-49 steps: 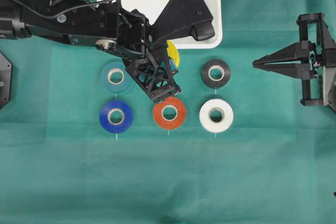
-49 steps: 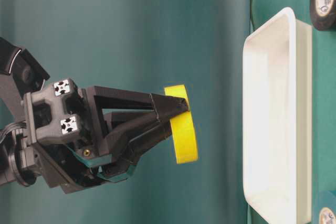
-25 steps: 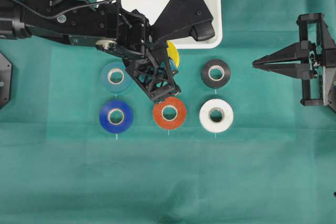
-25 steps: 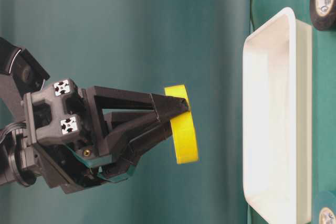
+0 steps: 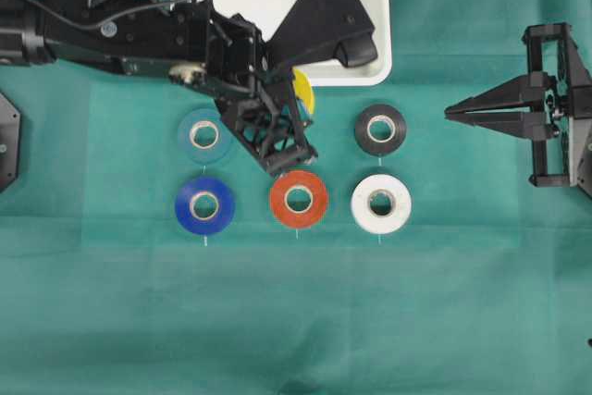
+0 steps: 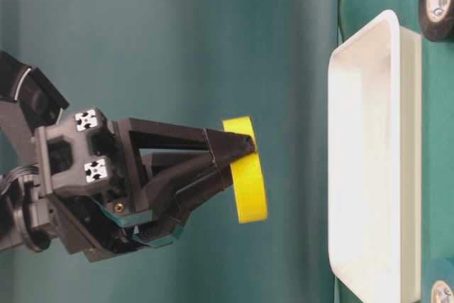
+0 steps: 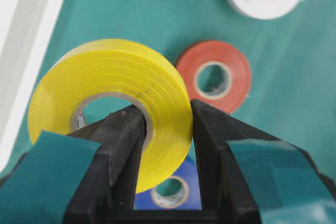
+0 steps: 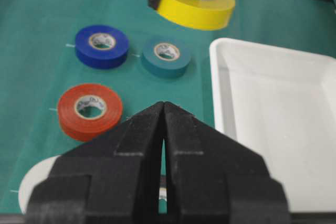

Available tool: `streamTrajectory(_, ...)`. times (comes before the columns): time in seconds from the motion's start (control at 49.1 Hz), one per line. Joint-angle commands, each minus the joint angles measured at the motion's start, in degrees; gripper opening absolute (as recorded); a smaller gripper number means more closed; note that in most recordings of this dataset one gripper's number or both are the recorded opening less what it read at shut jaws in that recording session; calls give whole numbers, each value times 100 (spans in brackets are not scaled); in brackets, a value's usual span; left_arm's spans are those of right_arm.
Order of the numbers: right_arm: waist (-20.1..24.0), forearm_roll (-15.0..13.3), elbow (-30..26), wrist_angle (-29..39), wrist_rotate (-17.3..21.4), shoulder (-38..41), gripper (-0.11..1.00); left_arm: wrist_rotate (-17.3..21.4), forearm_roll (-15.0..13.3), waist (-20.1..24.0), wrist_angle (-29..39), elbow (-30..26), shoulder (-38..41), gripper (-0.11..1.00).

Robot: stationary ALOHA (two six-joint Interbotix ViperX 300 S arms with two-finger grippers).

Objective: Place the tape from the fixed location into the white case.
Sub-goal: 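Lift the yellow tape roll off the table with the left gripper, then carry the yellow roll back over the white tray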

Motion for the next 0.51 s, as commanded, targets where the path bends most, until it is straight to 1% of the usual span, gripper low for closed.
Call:
streamTrajectory(0.0, 0, 0, -114, -18, 9, 9, 1, 53, 35, 176, 18, -123, -246, 24)
streamTrajectory(0.143, 0, 0, -114, -18, 9, 9, 1, 290, 35, 492, 18, -141, -246, 24)
streamTrajectory(0.367, 0, -9, -114, -9, 9, 9, 1, 387, 35, 1002, 26, -158, -264, 24)
streamTrajectory(0.489, -9, -9, -123, -18, 9, 18, 1, 580, 35, 1222, 62, -167, -264, 24)
